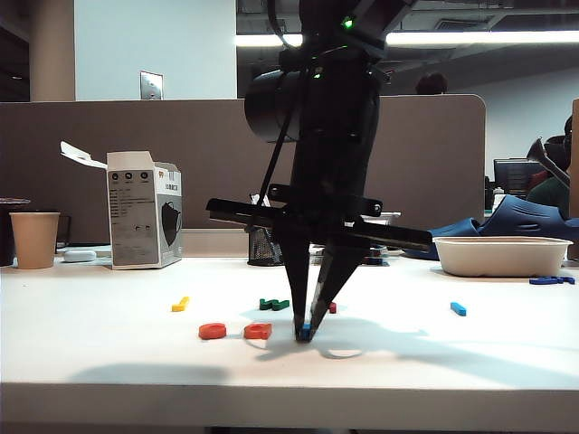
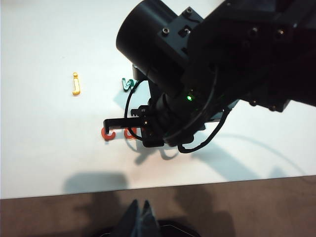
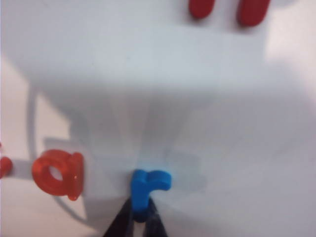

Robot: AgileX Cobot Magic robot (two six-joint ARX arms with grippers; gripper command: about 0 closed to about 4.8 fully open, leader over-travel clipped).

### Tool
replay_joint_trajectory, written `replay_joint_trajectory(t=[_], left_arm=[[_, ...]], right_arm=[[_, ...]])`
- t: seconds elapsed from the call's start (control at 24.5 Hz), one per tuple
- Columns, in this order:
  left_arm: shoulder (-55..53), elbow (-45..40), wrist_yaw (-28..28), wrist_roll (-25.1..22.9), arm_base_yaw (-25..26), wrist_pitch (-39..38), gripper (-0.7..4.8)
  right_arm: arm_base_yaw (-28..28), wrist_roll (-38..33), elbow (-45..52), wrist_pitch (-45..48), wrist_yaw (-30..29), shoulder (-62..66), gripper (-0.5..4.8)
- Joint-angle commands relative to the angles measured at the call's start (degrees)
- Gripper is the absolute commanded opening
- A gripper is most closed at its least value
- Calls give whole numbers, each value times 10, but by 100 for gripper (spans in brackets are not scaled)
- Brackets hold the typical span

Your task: Select the appropriate letters from the row of letter magnets placed on the table to arrange into the word "car".

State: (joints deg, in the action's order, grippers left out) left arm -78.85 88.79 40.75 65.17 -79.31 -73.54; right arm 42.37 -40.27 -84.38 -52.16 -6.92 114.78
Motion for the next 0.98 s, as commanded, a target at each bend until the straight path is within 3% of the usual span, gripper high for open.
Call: replay_joint_trajectory(t=[0.04, 0.61, 0.73, 0.9, 0.98], left_arm=[[1, 2, 5, -2, 0, 0, -5], [1, 2, 5, -2, 0, 0, -5], [1, 2, 5, -2, 0, 0, -5], [1, 2, 5, -2, 0, 0, -5], [1, 2, 5, -2, 0, 0, -5]], right_arm=[[1, -2, 1, 10, 2, 0, -7], [0, -2, 1, 8, 4, 2, -1], [0, -2, 1, 5, 3, 2, 58], [0, -2, 1, 0, 3, 2, 60], [0, -2, 1, -1, 3, 2, 100]])
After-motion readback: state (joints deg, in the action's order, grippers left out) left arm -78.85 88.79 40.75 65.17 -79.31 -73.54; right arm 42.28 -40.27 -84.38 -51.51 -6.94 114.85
